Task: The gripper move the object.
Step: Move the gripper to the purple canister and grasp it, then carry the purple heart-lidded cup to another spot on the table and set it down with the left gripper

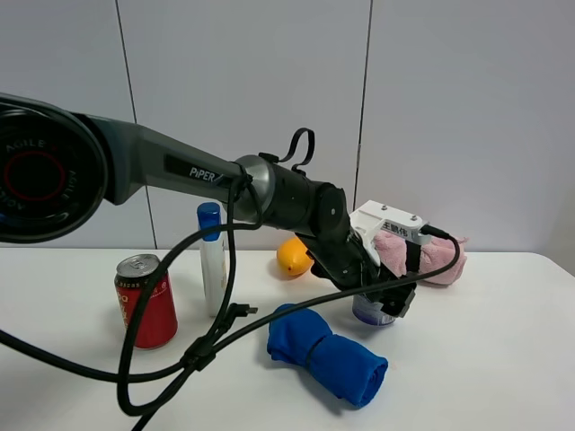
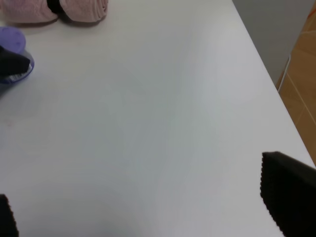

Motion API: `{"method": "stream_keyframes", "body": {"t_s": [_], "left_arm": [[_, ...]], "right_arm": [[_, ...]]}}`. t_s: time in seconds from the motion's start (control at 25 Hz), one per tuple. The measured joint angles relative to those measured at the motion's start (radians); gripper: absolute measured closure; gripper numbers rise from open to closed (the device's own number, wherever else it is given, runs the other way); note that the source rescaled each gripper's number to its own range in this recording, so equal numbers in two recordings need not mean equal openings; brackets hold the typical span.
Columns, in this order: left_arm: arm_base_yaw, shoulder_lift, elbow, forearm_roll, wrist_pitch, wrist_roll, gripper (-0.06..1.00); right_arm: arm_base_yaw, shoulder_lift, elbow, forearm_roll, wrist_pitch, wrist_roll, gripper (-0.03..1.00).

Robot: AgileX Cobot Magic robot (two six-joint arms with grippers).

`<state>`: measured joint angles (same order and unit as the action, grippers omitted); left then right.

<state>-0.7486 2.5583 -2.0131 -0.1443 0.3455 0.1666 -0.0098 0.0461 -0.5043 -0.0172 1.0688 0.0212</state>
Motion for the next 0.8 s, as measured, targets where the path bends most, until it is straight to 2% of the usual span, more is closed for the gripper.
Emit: {"method": "stream_keyframes", "body": {"t_s": [0.32,0.36,0.4,0.44,0.52,0.8], "left_arm": [[0.0,0.005,0.0,0.0,0.0,0.028,-0.05],[0.0,0.005,0.0,0.0,0.0,0.029,0.01],[0.0,0.005,0.0,0.0,0.0,0.03,0.17],[-0.001,0.005,0.0,0.0,0.0,0.03,0.37],[-0.002,0.005,0.0,-0.002,0.0,0.031,0.94],[-0.003,-0.001,0.0,-0.008,0.015,0.031,0.93]], "right_arm": [[0.0,0.0,0.0,0.0,0.0,0.0,-0.03],[0.0,0.0,0.0,0.0,0.0,0.0,-0.03],[0.0,0.0,0.0,0.0,0.0,0.0,-0.03],[0.0,0.0,0.0,0.0,0.0,0.0,-0.03],[0.0,0.0,0.0,0.0,0.0,0.0,-0.03],[0.0,0.0,0.0,0.0,0.0,0.0,-0.03]]}}
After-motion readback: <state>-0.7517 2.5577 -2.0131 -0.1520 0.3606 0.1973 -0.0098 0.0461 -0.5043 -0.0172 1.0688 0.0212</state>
